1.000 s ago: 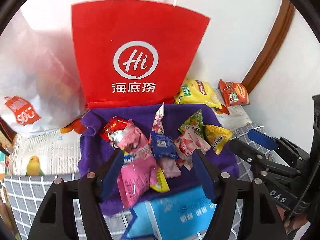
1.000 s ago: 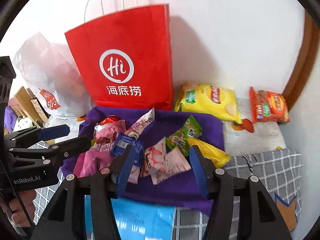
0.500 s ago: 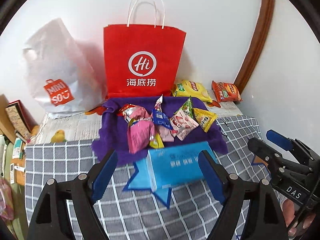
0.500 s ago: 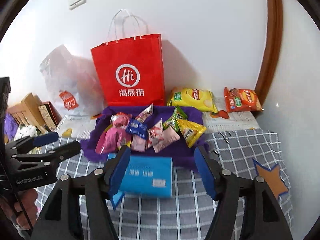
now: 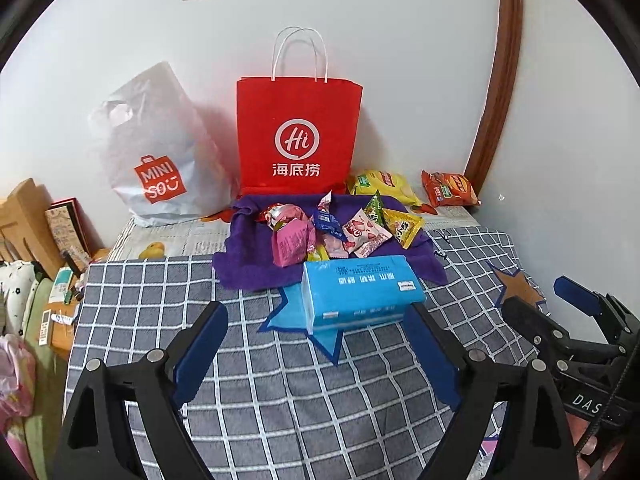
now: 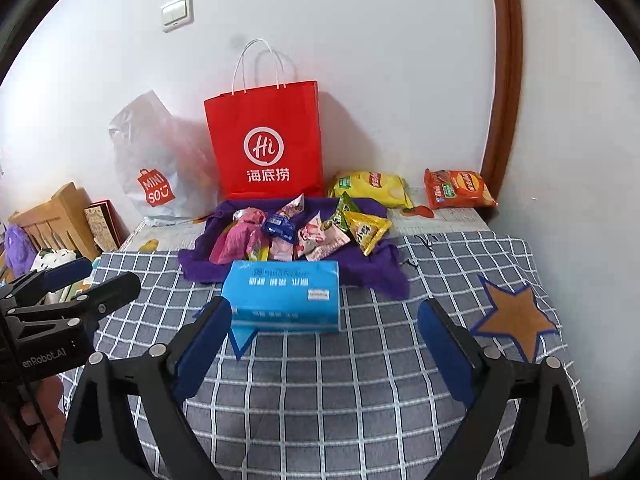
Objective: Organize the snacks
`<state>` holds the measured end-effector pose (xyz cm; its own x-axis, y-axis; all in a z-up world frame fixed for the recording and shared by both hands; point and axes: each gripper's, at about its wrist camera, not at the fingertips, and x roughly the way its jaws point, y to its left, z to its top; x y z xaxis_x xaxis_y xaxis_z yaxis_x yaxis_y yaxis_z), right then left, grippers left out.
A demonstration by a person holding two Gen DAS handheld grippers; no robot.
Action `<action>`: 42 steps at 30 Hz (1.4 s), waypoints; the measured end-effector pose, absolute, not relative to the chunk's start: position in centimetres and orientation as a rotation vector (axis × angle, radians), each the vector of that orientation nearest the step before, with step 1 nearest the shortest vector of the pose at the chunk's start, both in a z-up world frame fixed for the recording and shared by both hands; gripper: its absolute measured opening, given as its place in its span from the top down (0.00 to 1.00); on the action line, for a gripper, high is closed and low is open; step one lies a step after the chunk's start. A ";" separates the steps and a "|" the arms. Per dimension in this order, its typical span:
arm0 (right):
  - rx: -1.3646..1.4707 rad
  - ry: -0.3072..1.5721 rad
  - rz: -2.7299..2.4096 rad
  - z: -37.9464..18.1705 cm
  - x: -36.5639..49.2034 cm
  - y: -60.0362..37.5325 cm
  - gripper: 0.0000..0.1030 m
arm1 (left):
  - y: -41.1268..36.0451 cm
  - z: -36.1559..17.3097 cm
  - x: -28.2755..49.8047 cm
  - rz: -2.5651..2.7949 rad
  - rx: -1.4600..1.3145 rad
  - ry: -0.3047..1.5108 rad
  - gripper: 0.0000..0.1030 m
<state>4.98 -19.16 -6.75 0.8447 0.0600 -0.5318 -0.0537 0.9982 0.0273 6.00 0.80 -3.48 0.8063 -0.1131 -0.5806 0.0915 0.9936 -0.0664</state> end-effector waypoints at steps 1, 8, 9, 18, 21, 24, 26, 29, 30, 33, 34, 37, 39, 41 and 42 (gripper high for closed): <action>0.010 0.559 0.058 -6.9 4.6 -19.2 0.07 | 0.8 -3.6 5.6 -0.106 -0.037 0.620 0.13; 0.009 0.542 0.065 -7.3 2.8 -19.3 0.05 | 0.8 -3.7 4.2 -0.083 -0.028 0.604 0.13; 0.011 0.537 0.066 -7.2 2.6 -19.3 0.05 | 0.8 -3.6 4.0 -0.083 -0.026 0.601 0.13; 0.022 0.525 0.076 -6.9 2.2 -19.1 0.05 | 0.7 -3.3 3.6 -0.085 -0.023 0.594 0.13; 0.024 0.525 0.076 -6.9 2.2 -19.2 0.05 | 0.7 -3.3 3.5 -0.090 -0.023 0.594 0.13; 0.019 0.524 0.077 -6.9 2.3 -19.2 0.05 | 0.7 -3.3 3.5 -0.090 -0.025 0.594 0.13; 0.016 0.524 0.075 -6.9 2.2 -19.2 0.05 | 0.6 -3.3 3.5 -0.092 -0.029 0.597 0.13; 0.014 0.523 0.075 -6.8 2.2 -19.2 0.05 | 0.6 -3.4 3.6 -0.091 -0.030 0.598 0.13; 0.015 0.521 0.075 -6.8 2.2 -19.3 0.05 | 0.6 -3.4 3.7 -0.092 -0.030 0.599 0.13; 0.012 0.519 0.067 -6.8 2.2 -19.2 0.05 | 0.6 -3.4 3.6 -0.090 -0.029 0.598 0.13; 0.011 0.519 0.068 -6.8 2.1 -19.2 0.05 | 0.6 -3.4 3.7 -0.090 -0.031 0.598 0.13; 0.017 0.521 0.073 -6.8 2.1 -19.2 0.05 | 0.7 -3.4 3.7 -0.090 -0.031 0.598 0.13; 0.018 0.521 0.073 -6.8 2.2 -19.3 0.05 | 0.7 -3.5 3.7 -0.088 -0.031 0.598 0.13; 0.019 0.521 0.074 -6.8 2.2 -19.3 0.05 | 0.7 -3.5 3.7 -0.088 -0.033 0.599 0.13; 0.019 0.522 0.074 -6.8 2.2 -19.3 0.05 | 0.7 -3.5 3.7 -0.089 -0.033 0.599 0.13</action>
